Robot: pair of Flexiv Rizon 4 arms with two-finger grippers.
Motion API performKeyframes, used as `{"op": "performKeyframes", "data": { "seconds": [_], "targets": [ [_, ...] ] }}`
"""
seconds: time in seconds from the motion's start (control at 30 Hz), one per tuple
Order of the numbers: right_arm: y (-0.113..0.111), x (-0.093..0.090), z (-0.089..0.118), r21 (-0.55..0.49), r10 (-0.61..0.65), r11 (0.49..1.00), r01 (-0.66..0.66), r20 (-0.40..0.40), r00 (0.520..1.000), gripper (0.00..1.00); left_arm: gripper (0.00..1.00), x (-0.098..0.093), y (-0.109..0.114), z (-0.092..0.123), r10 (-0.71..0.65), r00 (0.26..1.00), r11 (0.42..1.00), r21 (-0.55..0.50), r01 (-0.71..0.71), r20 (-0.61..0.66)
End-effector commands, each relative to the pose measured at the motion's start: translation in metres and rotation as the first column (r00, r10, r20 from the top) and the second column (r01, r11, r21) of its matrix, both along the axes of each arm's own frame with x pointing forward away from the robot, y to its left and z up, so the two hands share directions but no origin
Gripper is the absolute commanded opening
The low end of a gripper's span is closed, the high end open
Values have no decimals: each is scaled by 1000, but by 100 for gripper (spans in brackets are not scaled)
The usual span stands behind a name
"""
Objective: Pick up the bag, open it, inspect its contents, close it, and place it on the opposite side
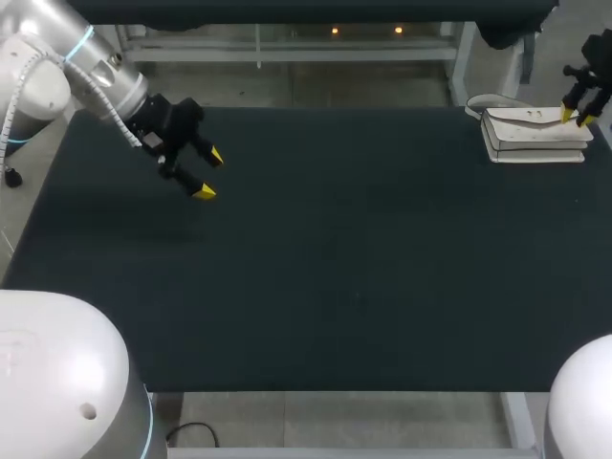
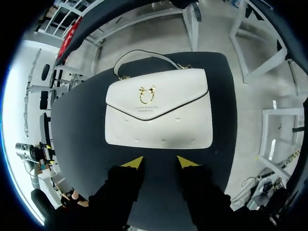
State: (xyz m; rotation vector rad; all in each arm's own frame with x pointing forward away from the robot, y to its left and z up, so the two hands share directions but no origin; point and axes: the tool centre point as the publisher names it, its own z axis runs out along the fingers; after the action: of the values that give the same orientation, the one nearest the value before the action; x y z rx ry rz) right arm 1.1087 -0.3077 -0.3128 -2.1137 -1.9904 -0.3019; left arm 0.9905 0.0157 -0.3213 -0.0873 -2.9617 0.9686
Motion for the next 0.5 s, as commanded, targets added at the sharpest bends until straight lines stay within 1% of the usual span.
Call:
{"op": "performKeyframes", "data": {
  "seconds": [0.03,0.07,0.27,0.5],
  "targets": [
    [-22,0,-3,82,-32,996,30,22,999,100,100,0,0,-1,0,1000,1000,-2,0,2],
    [-26,1,-3,108,-29,994,27,20,999,100,100,0,0,-1,0,1000,1000,-2,0,2],
    [-47,8,-5,143,-73,987,71,6,997,100,100,0,0,-1,0,1000,1000,-2,0,2],
    [-58,18,-17,189,-100,977,104,-26,995,100,100,0,0,-1,0,1000,1000,-2,0,2]
  ]
}}
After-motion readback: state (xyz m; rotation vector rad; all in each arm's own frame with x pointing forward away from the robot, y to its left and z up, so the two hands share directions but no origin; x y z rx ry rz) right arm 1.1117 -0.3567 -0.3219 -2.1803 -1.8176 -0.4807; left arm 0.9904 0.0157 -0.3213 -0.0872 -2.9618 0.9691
